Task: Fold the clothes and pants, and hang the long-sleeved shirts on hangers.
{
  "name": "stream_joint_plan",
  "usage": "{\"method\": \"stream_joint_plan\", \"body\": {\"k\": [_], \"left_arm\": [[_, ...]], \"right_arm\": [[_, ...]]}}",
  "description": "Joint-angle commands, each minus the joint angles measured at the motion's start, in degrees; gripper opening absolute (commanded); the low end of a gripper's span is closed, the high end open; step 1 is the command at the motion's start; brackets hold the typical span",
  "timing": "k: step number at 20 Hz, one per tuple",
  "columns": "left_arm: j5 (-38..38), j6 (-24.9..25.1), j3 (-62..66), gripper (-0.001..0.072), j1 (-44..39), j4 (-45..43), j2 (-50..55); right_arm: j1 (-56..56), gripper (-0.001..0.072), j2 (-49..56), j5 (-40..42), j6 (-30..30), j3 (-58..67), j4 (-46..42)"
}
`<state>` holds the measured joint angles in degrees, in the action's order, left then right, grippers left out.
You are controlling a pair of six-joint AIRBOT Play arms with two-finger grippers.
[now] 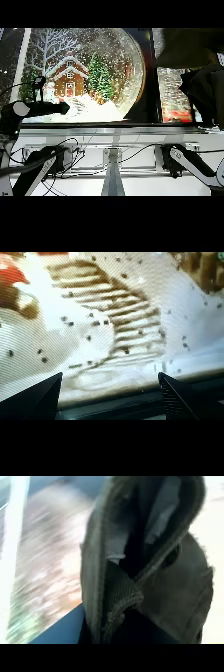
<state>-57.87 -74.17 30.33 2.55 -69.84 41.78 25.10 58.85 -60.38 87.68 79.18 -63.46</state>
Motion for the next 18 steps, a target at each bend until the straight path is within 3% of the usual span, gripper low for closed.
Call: {"method": "stream_joint_plan", "body": {"k": [1, 5, 11, 12, 14, 18], "left_arm": [[1.8, 0.0, 0.0, 0.0673, 0.1, 0.0, 0.0], [1.8, 0.0, 0.0, 0.0673, 0.0, 0.0, 0.0], [1.7, 0.0, 0.0, 0.0673, 0.1, 0.0, 0.0], [1.7, 0.0, 0.0, 0.0674, 0.1, 0.0, 0.0], [1.7, 0.0, 0.0, 0.0674, 0.1, 0.0, 0.0], [1.7, 0.0, 0.0, 0.0674, 0.1, 0.0, 0.0]], "right_arm": [[16.0, 0.0052, -3.4, -8.6, 7.1, 0.7, -10.4], [30.9, 0.0052, -3.4, -16.0, 15.0, 0.7, -15.4], [41.4, 0.0052, -3.2, -17.2, 15.3, 0.7, -19.3], [41.3, 0.0098, -3.1, -16.7, 15.3, 0.7, -19.1], [41.3, 0.0421, -2.8, -16.4, 15.1, 0.6, -15.7], [36.5, 0.0421, -2.5, -15.2, 11.1, 0.6, -13.6]]}}
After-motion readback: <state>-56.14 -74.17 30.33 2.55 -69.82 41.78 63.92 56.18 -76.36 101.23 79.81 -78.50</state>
